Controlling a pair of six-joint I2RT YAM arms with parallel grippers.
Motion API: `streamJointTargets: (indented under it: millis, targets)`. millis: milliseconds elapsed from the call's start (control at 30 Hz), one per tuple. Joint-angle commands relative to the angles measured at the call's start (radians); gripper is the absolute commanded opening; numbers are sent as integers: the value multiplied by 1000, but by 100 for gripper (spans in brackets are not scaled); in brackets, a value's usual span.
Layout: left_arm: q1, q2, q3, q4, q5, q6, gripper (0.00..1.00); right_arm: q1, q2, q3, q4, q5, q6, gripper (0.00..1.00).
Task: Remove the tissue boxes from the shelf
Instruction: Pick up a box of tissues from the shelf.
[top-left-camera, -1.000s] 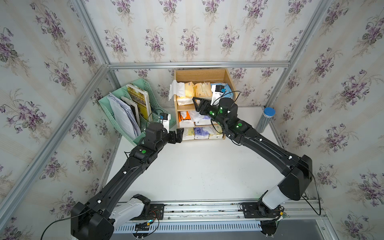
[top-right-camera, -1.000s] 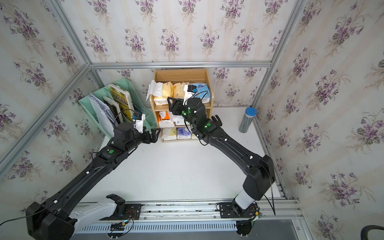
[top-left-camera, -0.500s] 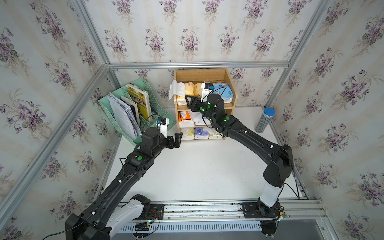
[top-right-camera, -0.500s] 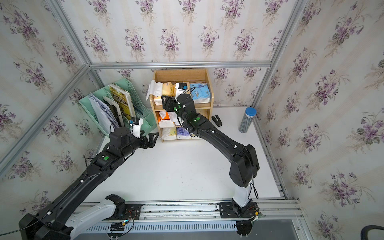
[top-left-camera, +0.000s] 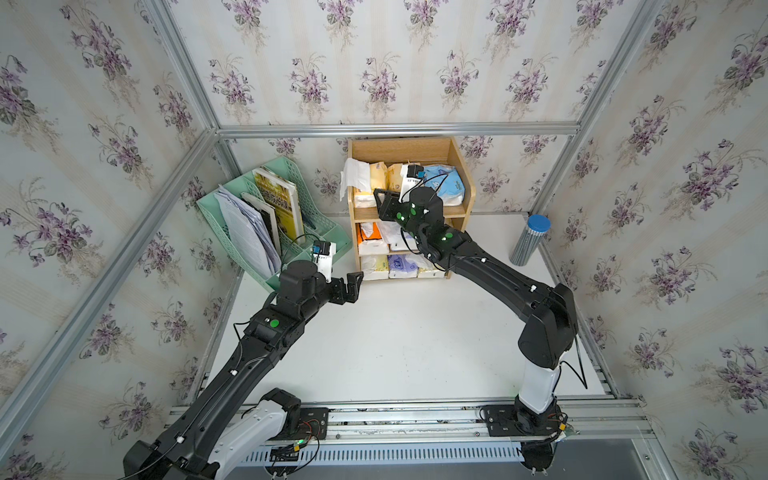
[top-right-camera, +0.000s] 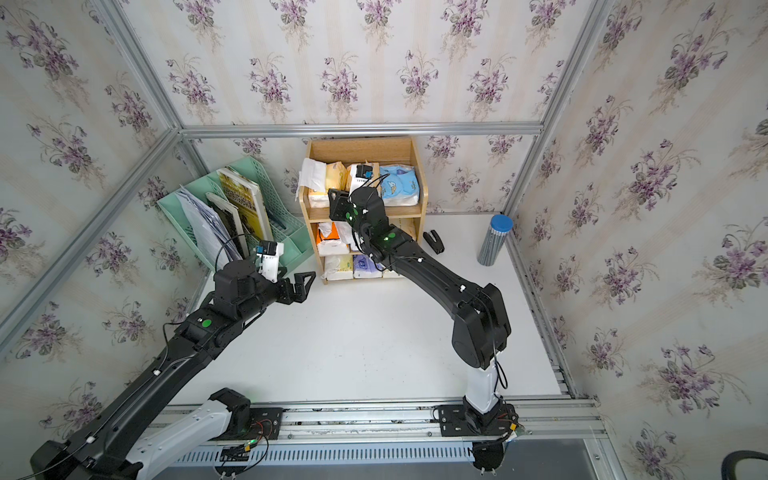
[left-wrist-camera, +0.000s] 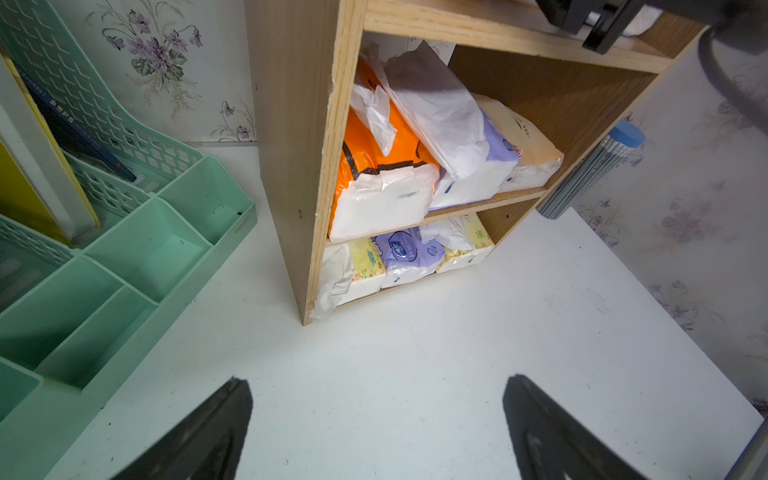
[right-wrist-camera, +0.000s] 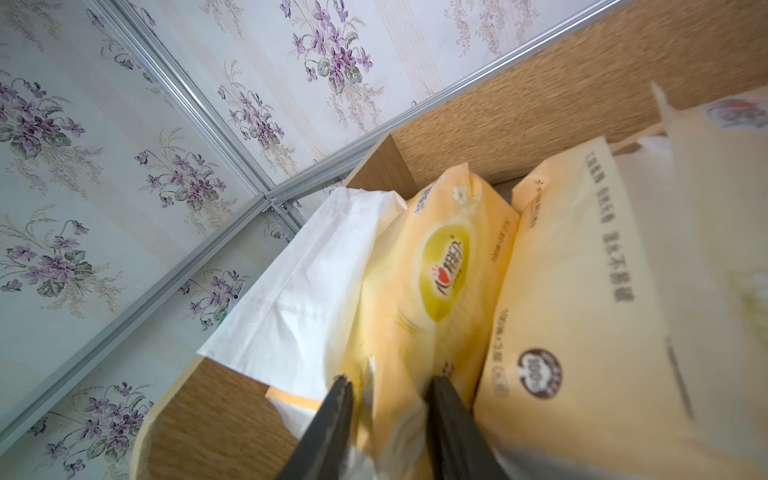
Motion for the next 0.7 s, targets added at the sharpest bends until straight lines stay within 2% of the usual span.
streamJointTargets:
  millis: [0, 67, 300, 667]
  targets:
    - [-1, -11, 8, -12, -2, 0, 99, 5, -23, 0, -18, -27, -17, 26]
    - [-2, -19, 10, -20, -1, -2, 99, 5, -36, -2, -26, -32, -25, 15]
    - [-4, -51, 26, -41, -6, -27, 99, 5, -82, -3, -49, -54, -43, 0]
    - [-51, -84, 87, -106, -19, -78, 99, 5, -183, -106, -19, -88, -36, 0]
